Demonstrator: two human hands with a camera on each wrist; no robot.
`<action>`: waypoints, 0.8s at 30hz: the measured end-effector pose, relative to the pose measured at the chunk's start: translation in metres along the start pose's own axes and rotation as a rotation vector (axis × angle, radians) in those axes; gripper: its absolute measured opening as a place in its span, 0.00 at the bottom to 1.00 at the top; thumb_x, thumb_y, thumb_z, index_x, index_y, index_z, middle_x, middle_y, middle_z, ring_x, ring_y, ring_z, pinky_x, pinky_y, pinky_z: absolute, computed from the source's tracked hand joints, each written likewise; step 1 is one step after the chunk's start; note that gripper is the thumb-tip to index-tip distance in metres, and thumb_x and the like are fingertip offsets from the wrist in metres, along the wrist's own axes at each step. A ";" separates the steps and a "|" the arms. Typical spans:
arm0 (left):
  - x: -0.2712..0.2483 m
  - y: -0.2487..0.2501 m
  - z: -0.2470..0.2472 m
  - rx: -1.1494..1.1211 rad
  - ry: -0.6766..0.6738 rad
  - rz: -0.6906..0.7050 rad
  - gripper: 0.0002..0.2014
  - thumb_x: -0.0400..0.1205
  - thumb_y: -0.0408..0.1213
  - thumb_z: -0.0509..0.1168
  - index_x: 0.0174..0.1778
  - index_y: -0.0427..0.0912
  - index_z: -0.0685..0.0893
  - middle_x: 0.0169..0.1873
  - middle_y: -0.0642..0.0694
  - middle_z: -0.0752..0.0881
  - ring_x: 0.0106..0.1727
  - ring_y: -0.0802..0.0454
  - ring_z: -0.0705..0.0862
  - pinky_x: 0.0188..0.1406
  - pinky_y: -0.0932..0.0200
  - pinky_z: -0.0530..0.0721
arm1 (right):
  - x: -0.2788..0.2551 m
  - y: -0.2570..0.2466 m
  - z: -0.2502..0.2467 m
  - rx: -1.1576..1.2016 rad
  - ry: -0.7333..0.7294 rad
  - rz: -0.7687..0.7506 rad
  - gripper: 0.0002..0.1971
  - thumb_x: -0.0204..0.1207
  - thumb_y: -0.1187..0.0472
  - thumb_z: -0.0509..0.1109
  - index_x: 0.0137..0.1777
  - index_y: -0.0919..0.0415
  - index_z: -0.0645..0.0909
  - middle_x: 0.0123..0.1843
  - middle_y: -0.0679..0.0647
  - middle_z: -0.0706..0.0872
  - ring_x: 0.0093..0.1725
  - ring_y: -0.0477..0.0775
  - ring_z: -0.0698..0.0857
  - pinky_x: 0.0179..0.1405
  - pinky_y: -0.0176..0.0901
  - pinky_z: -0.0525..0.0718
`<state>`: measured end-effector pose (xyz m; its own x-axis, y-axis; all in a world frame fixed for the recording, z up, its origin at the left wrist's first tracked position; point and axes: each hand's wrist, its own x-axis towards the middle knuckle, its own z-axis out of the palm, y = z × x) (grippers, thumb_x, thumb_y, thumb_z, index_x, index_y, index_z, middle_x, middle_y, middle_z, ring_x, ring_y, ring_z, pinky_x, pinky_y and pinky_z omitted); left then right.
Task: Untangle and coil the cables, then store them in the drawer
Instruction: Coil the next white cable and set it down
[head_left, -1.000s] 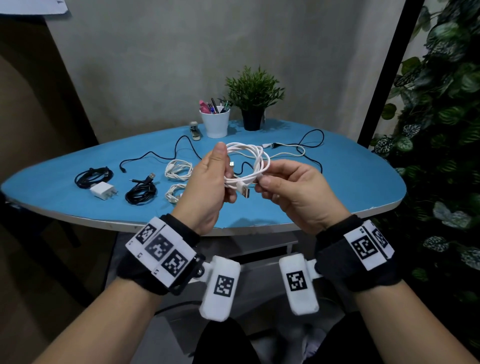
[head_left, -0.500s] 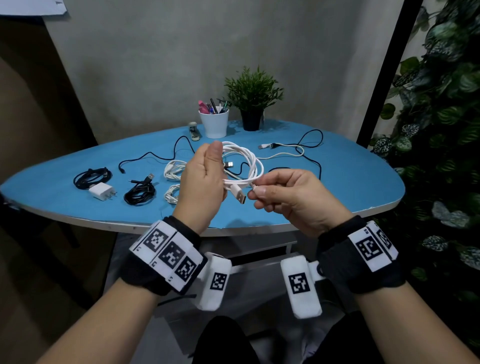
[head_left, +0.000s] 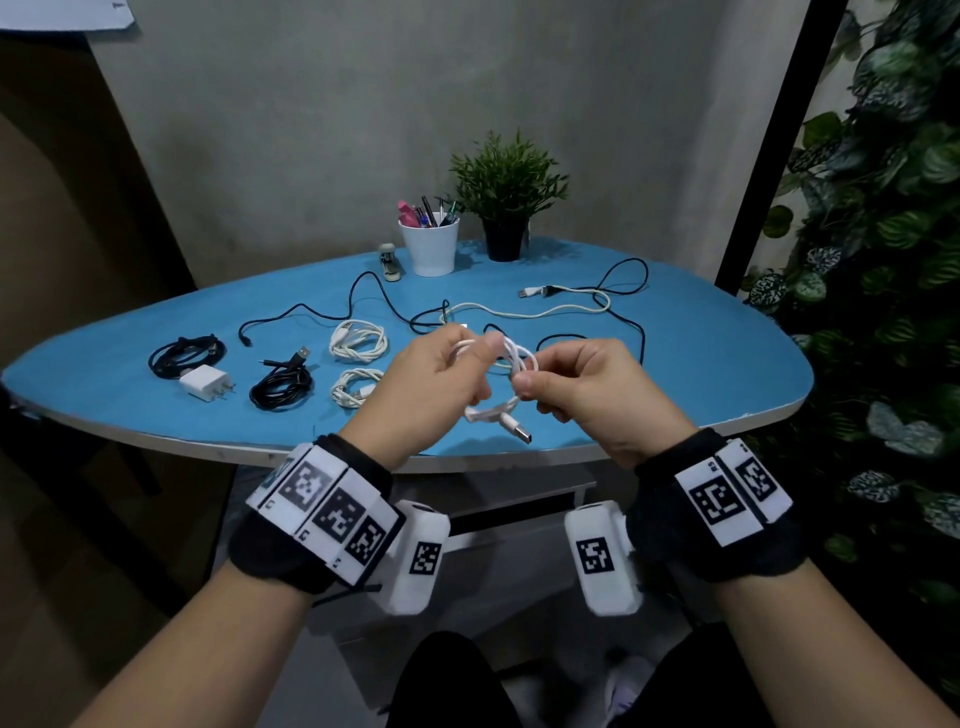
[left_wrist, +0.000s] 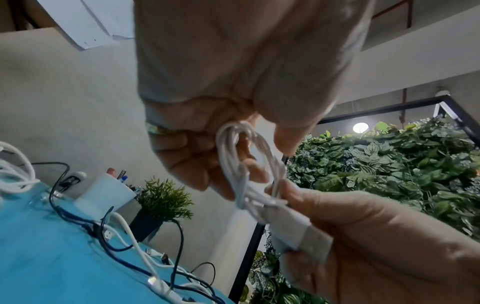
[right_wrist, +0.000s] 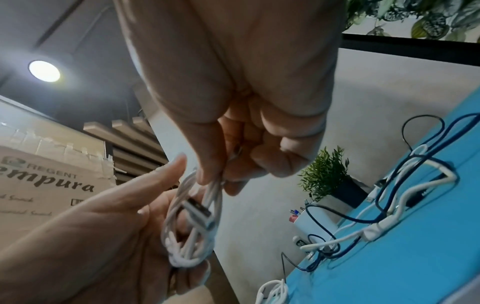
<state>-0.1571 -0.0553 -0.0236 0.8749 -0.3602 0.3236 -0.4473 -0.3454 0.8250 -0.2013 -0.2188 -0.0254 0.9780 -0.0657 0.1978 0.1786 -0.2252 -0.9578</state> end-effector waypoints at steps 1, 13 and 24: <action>0.000 -0.001 0.001 0.018 -0.018 -0.012 0.19 0.81 0.55 0.59 0.41 0.43 0.83 0.25 0.52 0.83 0.29 0.57 0.79 0.37 0.55 0.77 | 0.000 0.001 0.001 -0.037 -0.004 -0.005 0.05 0.73 0.69 0.73 0.36 0.62 0.84 0.29 0.52 0.83 0.24 0.40 0.77 0.25 0.28 0.73; 0.007 -0.019 0.006 -0.203 0.033 -0.240 0.18 0.86 0.49 0.55 0.36 0.45 0.81 0.28 0.48 0.78 0.32 0.50 0.78 0.38 0.52 0.81 | 0.003 0.012 0.020 0.177 -0.004 0.118 0.05 0.74 0.74 0.71 0.46 0.67 0.79 0.33 0.57 0.82 0.26 0.51 0.84 0.22 0.35 0.82; 0.021 -0.029 -0.012 0.175 -0.286 -0.278 0.17 0.84 0.49 0.57 0.39 0.43 0.86 0.37 0.49 0.87 0.35 0.53 0.83 0.34 0.61 0.78 | 0.020 0.027 -0.008 0.042 0.040 0.201 0.04 0.74 0.69 0.72 0.39 0.66 0.82 0.29 0.57 0.82 0.20 0.47 0.81 0.15 0.34 0.74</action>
<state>-0.1232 -0.0428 -0.0355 0.8913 -0.4493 -0.0615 -0.2478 -0.5962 0.7637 -0.1773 -0.2339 -0.0459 0.9896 -0.1436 0.0088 -0.0148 -0.1626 -0.9866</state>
